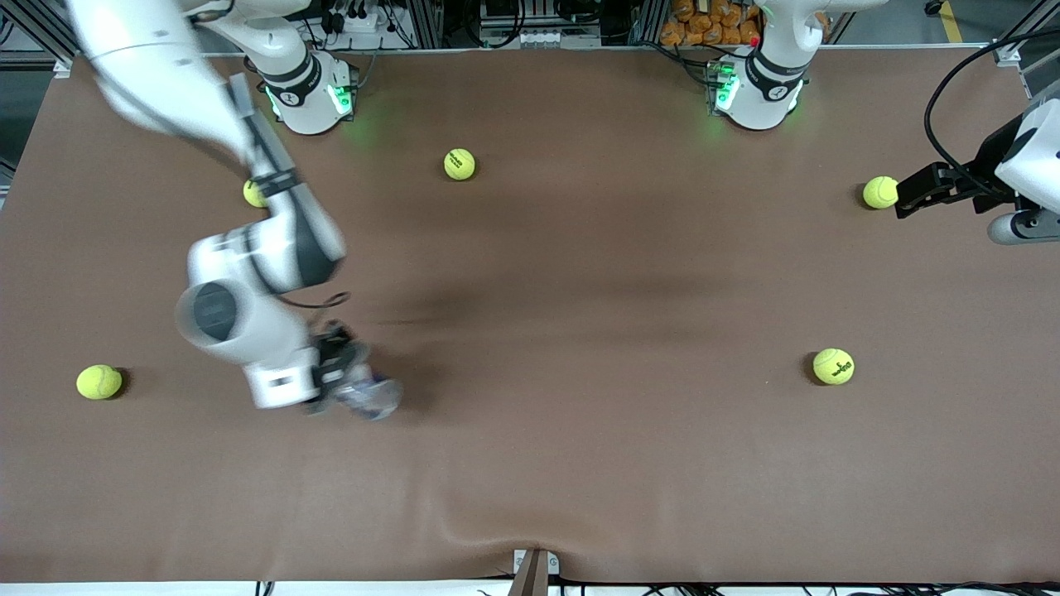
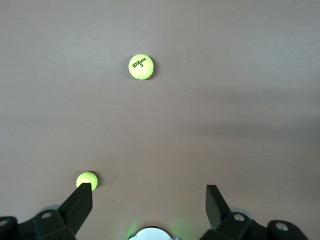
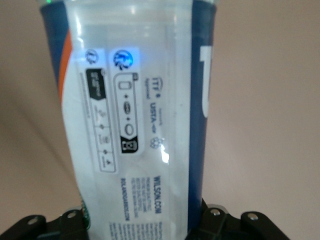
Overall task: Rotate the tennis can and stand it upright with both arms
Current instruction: 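Carry the can to the table center and lower it lying down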
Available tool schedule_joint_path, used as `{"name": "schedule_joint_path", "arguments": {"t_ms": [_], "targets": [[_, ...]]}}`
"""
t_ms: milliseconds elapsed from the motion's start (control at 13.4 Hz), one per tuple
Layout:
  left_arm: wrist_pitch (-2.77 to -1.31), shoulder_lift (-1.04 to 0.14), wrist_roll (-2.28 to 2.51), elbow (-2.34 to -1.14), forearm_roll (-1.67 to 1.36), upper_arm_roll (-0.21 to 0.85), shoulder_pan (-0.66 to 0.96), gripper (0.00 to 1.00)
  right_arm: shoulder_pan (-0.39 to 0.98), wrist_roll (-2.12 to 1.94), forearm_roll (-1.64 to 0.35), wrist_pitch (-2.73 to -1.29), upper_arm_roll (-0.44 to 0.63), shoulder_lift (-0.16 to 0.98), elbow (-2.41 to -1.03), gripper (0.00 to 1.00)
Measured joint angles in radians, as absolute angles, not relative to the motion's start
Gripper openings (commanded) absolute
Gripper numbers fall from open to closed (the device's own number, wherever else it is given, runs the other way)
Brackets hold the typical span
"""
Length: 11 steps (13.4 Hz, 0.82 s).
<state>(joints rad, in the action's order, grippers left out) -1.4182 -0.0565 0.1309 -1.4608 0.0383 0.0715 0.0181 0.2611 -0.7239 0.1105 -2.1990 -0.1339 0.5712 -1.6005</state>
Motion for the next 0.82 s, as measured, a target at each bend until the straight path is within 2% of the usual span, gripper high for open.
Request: {"name": "schedule_joint_path", "arguments": {"t_ms": [446, 595, 669, 744, 818], "targets": [[-1.418, -0.057, 0.131, -1.464, 0.038, 0.071, 0.014, 1.00, 0.618, -0.715, 0.250, -2.274, -0.129, 0.675, -1.566, 0.68], [-1.418, -0.056, 0.130, -1.465, 0.038, 0.071, 0.011, 1.00, 0.686, -0.682, 0.260, -2.274, -0.123, 0.725, -1.529, 0.72], [-1.418, -0.057, 0.125, -1.465, 0.038, 0.071, 0.009, 1.00, 0.700, -0.655, 0.262, -2.275, -0.121, 0.751, -1.510, 0.81], [-1.418, -0.057, 0.118, -1.465, 0.038, 0.070, 0.006, 1.00, 0.713, -0.623, 0.268, -2.277, -0.121, 0.777, -1.490, 1.00], [-1.418, -0.056, 0.116, -1.466, 0.038, 0.070, 0.002, 1.00, 0.725, -0.592, 0.282, -2.278, -0.120, 0.803, -1.471, 1.00]]}}
